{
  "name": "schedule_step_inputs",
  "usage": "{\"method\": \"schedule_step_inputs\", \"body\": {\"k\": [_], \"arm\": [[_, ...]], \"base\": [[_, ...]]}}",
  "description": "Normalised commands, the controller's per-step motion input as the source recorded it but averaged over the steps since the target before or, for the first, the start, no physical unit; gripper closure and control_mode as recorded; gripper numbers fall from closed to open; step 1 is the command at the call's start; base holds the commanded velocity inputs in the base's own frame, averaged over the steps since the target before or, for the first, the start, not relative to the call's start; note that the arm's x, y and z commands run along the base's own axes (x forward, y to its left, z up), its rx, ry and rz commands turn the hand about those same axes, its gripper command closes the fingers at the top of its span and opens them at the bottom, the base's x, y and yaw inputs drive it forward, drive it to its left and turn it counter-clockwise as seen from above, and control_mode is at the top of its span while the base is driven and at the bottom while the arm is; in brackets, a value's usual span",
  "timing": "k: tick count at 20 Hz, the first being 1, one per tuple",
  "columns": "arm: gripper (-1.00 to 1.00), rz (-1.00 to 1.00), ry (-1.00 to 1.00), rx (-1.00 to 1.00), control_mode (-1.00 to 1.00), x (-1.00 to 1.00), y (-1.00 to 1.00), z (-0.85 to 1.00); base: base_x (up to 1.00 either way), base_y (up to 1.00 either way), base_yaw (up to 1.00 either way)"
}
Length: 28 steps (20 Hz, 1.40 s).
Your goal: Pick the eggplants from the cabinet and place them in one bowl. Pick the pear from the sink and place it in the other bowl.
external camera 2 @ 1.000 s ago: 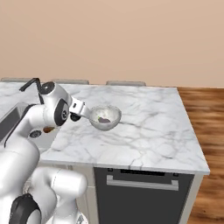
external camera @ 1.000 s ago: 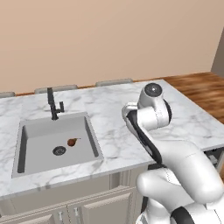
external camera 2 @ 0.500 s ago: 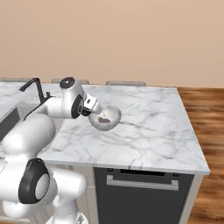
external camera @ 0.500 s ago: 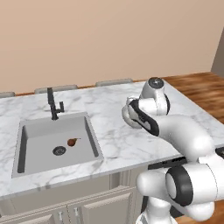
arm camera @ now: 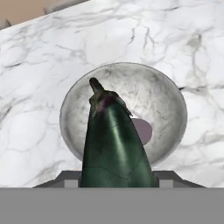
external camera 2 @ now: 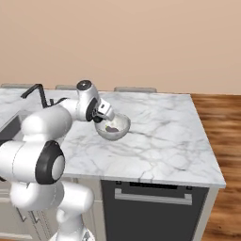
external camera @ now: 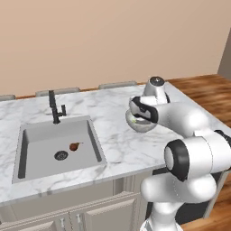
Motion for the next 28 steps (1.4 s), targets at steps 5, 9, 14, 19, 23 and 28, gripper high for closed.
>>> {"method": "schedule_step_inputs", "body": {"k": [5,9,14,19,23,28], "arm": [[1.0,0.0,0.04,0.0,-1.0,0.26,0.0,-0.33],[1.0,0.0,0.0,0.0,-1.0,0.28,-0.01,-0.25],[1.0,0.0,0.0,0.0,-1.0,0.22,-0.03,-0.28],[1.0,0.0,0.0,0.0,-1.0,0.14,-0.05,-0.25],[1.0,0.0,0.0,0.0,-1.0,0.1,-0.11,-0.22],[1.0,0.0,0.0,0.0,-1.0,0.13,-0.14,-0.2]], "base": [[0.0,0.0,0.0],[0.0,0.0,0.0],[0.0,0.0,0.0],[0.0,0.0,0.0],[0.0,0.0,0.0],[0.0,0.0,0.0]]}}
